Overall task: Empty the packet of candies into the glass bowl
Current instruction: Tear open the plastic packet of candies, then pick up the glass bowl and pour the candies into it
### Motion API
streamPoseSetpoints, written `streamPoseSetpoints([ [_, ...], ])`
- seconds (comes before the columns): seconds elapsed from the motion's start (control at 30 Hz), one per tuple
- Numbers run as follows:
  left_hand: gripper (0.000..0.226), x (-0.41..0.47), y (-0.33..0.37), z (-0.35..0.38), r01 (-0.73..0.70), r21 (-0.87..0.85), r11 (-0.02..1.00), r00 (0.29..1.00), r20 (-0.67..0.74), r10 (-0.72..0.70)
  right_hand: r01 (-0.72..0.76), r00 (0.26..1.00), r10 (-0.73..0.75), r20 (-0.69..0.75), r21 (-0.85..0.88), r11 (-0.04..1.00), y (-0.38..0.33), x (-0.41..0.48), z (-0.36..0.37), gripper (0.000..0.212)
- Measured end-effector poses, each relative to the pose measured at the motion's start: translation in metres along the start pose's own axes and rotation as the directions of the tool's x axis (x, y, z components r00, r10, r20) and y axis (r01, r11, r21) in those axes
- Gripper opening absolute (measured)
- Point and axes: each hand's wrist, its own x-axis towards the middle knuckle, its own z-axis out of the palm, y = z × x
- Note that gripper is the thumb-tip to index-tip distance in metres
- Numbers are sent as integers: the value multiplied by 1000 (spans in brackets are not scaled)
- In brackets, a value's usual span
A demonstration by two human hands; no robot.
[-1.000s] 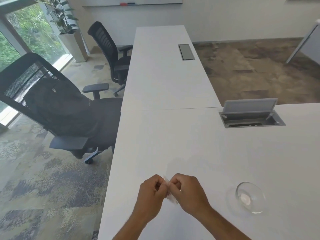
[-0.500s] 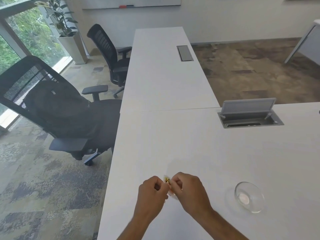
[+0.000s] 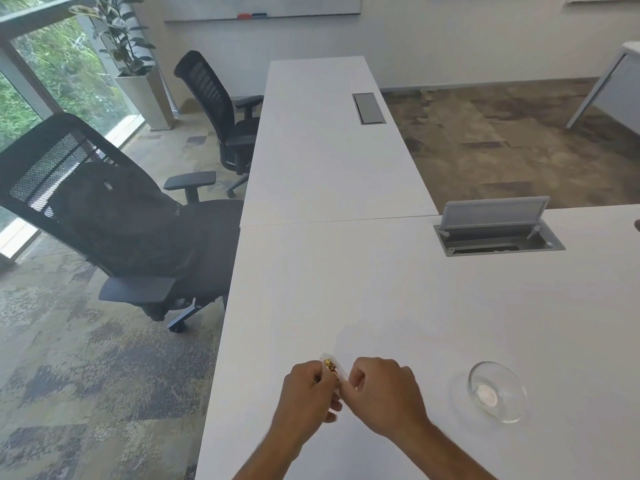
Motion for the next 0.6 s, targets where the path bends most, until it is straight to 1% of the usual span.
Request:
streamPoseSetpoints([
  [0.1,31,2,-2,-1,-14,117,993,999,-37,18,-23,999,25,27,-73,997,4,1,2,38],
  [0.2,29,4,-5,-3,-3,241,971,997,-69,20,-86,996,83,-29,-116,990,10,5,-3,31],
  [0.27,36,2,-5,-4,-30,281,959,995,-84,56,-117,993,113,-47,-96,989,13,7,-5,31],
  [0.33,38,2,-8,-2,-66,280,958,993,-80,91,-110,993,109,-39,-17,994,19,8,-3,31],
  [0.37,36,3,-9,-2,-59,244,968,994,-76,80,-103,994,104,-30,49,993,22,8,-1,31],
  [0.4,35,3,-8,-1,-42,181,983,996,-75,56,-103,994,107,-17,153,983,25,8,1,31],
  [0.43,35,2,-6,-2,-27,94,995,997,-74,34,-110,994,113,5,290,951,28,7,3,32],
  [0.5,40,-3,-1,-2,-23,-71,997,997,-69,18,-120,993,107,56,543,831,34,7,6,34],
  [0.53,41,-5,0,-2,-15,-127,992,997,-73,6,-125,992,91,87,613,781,38,7,10,36],
  [0.57,40,-6,2,-1,-4,-160,987,997,-75,-8,-135,989,69,128,637,759,43,7,13,43],
  [0.6,38,-7,3,0,3,-178,984,997,-76,-17,-144,983,41,176,628,765,46,7,17,56],
])
